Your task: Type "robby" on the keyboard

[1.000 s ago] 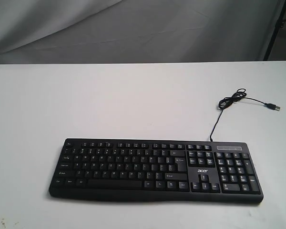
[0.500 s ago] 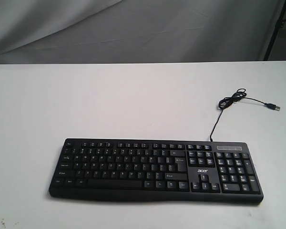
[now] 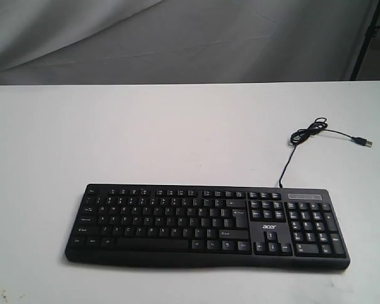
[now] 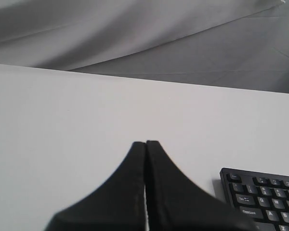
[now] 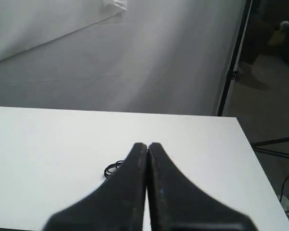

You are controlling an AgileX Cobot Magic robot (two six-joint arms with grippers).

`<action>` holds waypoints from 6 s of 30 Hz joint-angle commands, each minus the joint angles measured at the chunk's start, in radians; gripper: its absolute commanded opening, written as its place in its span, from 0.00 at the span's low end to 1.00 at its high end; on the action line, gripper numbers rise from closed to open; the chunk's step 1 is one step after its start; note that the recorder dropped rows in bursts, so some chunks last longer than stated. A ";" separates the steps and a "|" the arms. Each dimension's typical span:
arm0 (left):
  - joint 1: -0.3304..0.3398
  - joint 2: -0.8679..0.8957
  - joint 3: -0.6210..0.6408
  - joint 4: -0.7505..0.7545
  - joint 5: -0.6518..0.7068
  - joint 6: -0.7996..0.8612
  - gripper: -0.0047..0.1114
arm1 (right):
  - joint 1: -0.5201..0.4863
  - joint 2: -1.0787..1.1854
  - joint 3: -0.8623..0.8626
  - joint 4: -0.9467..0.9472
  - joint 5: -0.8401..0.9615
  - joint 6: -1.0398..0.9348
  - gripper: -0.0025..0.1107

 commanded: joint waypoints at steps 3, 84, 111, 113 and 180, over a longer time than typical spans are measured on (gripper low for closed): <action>-0.003 -0.004 0.005 -0.009 -0.002 -0.004 0.04 | 0.014 0.088 -0.006 0.092 0.005 0.067 0.02; -0.003 -0.004 0.005 -0.009 -0.002 -0.005 0.04 | 0.844 1.519 -0.669 0.855 -0.165 -0.993 0.02; -0.003 -0.004 0.005 -0.009 -0.002 -0.005 0.04 | 0.844 1.571 -0.669 0.821 -0.178 -0.982 0.02; -0.003 -0.004 0.005 -0.009 -0.002 -0.005 0.04 | 0.844 1.571 -0.669 0.821 -0.178 -0.982 0.02; -0.003 -0.004 0.005 -0.009 -0.002 -0.005 0.04 | 0.761 1.349 -0.343 0.671 -0.366 -0.842 0.02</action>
